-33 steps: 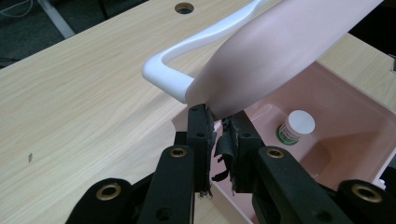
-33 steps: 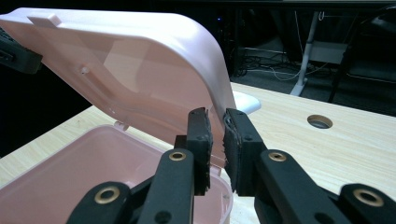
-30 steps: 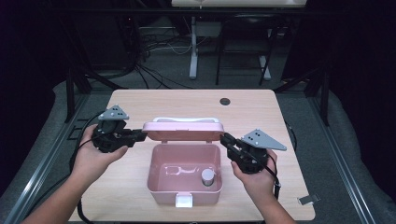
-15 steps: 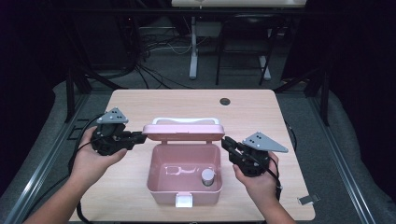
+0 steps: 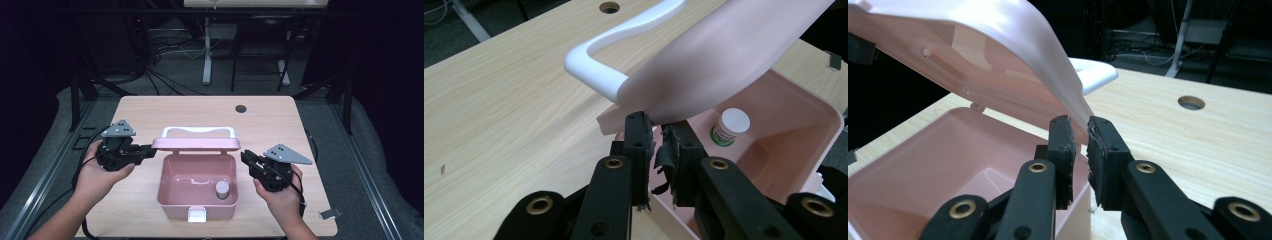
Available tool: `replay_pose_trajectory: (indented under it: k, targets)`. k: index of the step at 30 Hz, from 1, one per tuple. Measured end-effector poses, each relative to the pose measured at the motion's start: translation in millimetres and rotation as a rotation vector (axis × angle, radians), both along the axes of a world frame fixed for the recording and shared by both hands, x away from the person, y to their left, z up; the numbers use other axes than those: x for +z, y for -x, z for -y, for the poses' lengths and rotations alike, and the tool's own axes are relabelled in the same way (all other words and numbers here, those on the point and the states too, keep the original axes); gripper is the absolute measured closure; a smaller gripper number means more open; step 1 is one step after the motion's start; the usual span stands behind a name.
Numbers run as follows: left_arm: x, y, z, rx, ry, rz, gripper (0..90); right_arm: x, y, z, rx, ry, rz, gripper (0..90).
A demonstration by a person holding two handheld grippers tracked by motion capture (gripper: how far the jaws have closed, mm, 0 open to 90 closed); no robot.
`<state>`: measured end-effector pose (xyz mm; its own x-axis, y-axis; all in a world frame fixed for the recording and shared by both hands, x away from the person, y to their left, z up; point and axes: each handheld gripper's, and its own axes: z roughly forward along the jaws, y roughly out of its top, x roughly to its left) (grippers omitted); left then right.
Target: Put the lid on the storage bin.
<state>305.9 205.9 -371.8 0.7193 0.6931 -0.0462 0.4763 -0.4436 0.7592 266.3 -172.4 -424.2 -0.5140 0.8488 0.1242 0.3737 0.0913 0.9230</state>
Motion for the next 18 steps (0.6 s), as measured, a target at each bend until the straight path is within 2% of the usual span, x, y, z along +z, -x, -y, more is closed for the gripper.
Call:
replay_pose_trajectory:
  k: [9, 15, 18]
  targets:
    - [-2.3, 3.8, -1.0, -0.009, -0.001, -0.004, 81.0, -7.7, -2.3, 4.8, -0.007, -0.001, -0.051, 79.0]
    - [-4.2, 6.2, -2.0, -0.009, 0.009, -0.003, 80.0, -15.0, -4.8, 9.1, -0.037, 0.017, -0.048, 74.9]
    - [-4.8, 7.7, -2.2, -0.01, 0.015, -0.002, 79.5, -19.4, -6.3, 11.9, -0.051, 0.011, -0.046, 69.3]
